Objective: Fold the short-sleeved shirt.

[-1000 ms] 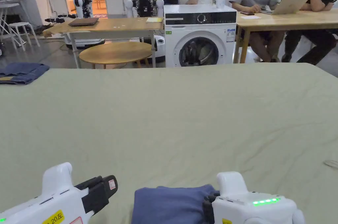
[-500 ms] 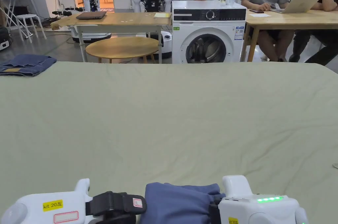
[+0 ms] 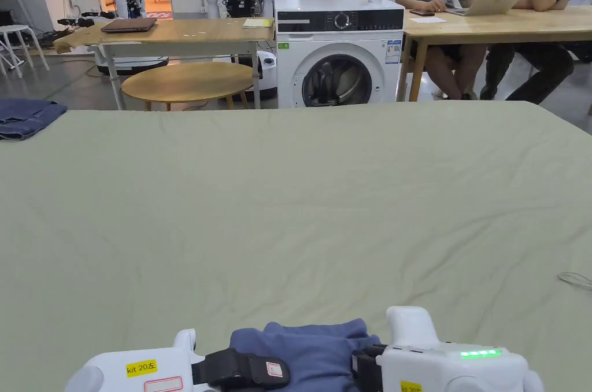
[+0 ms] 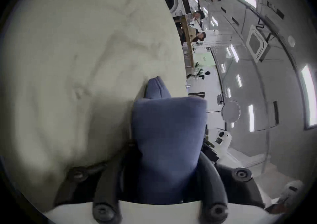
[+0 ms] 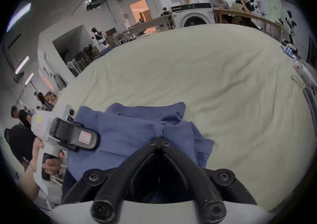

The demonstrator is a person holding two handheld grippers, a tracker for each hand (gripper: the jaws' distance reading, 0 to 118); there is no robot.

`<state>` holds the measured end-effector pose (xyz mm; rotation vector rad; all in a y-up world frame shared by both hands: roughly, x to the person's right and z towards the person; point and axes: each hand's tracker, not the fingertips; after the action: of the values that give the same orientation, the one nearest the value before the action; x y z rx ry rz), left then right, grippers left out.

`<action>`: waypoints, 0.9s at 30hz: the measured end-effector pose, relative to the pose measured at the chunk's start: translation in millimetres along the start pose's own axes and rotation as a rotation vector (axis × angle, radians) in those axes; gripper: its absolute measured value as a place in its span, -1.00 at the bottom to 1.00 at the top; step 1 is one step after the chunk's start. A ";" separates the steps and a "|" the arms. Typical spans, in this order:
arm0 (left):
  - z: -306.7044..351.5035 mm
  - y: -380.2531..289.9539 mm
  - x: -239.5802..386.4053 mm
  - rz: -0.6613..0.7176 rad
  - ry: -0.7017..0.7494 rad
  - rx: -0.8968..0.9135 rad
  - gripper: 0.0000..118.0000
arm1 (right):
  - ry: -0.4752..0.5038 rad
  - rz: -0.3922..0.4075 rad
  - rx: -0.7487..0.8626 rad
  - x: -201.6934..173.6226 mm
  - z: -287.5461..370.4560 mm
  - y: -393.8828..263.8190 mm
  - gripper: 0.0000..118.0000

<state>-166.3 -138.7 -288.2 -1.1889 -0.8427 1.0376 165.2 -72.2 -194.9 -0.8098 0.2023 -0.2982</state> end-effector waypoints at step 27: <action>361.0 76.1 -64.0 0.144 0.220 0.558 -0.60 | 0.134 0.121 0.059 -118.0 -44.1 68.7 -1.00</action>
<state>-536.2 -81.0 -292.7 -0.8683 -0.2658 1.1380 54.2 -17.6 -267.7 -0.7168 0.3649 -0.2430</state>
